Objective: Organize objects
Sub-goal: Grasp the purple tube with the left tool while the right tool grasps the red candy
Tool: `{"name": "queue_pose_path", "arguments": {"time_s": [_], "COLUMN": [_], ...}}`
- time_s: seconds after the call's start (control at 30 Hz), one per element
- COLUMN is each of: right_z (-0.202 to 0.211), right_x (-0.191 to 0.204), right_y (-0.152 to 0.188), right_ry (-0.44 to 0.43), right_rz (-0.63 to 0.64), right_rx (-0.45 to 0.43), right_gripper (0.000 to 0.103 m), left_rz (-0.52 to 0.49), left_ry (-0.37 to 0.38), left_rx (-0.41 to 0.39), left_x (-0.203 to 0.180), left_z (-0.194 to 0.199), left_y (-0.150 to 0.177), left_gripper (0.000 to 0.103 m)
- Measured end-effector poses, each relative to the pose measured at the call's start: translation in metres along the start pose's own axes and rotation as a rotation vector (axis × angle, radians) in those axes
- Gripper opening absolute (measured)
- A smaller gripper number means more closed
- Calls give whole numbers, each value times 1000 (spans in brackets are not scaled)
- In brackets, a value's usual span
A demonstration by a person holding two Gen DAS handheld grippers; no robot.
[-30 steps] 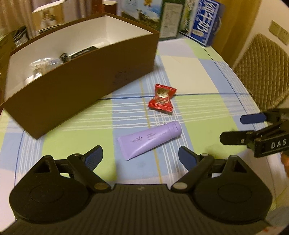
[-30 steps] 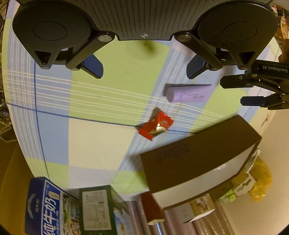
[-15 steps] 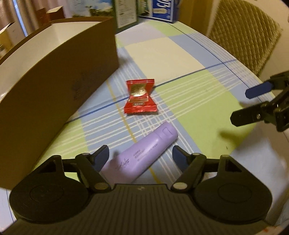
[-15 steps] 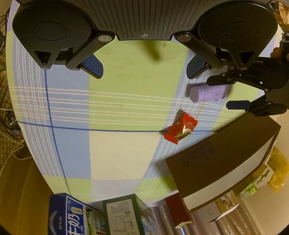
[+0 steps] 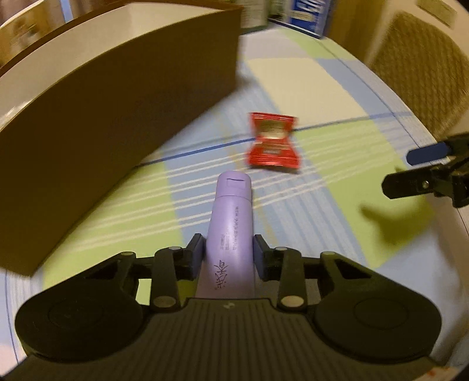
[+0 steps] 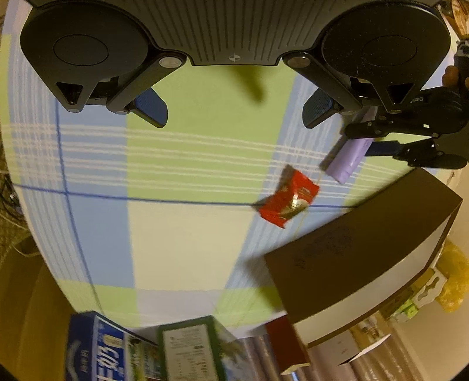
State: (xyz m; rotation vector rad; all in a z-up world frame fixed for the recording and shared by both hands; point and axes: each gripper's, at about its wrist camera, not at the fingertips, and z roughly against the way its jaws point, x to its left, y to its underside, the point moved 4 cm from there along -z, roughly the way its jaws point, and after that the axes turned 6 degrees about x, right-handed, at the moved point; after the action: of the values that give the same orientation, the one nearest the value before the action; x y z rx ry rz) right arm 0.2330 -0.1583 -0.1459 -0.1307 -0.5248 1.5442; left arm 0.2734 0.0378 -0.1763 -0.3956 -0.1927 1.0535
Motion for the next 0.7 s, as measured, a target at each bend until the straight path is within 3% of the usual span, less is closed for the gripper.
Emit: {"name": "queue_pose_path", "arguments": {"time_s": [0.3, 0.4, 0.57, 0.7], "right_z": [-32, -50, -73, -84], "right_x": [46, 57, 60, 62], "right_y": [-44, -58, -73, -76], "right_ry": [-37, -4, 27, 52], "right_rz": [58, 41, -46, -29], "right_rx": [-65, -62, -40, -19], "right_gripper": [94, 74, 54, 30], "left_rz": [249, 274, 284, 291], "left_ry": [-154, -163, -168, -167], "left_rx": [9, 12, 11, 14], "left_x": [58, 66, 68, 68], "left_z": [4, 3, 2, 2], "left_y": [3, 1, 1, 1], "left_gripper": [31, 31, 31, 31]}}
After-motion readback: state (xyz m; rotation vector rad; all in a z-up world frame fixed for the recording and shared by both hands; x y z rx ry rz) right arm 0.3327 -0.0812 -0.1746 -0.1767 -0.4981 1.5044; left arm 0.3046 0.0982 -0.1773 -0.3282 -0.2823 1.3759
